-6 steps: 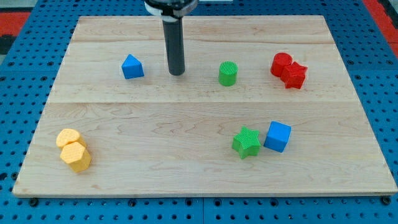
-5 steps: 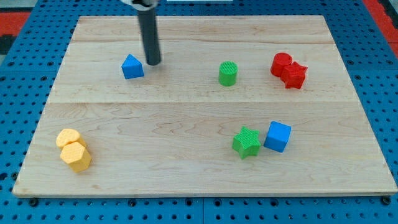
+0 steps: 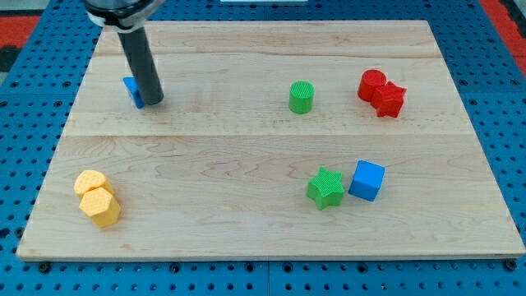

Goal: Move the blue triangle vertical to the yellow blocks

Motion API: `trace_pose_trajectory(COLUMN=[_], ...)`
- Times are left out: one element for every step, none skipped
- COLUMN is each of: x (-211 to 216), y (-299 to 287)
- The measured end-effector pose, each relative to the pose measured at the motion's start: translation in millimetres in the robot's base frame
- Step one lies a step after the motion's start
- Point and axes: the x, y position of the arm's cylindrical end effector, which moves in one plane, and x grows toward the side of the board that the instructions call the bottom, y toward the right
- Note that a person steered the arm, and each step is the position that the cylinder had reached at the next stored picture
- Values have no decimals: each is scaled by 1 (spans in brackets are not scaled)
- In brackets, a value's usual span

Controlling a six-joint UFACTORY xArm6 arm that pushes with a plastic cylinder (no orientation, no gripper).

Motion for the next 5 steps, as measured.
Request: trace_pose_trajectory(x=[-1, 24, 38, 78, 82], y=[-16, 28, 157, 245, 384])
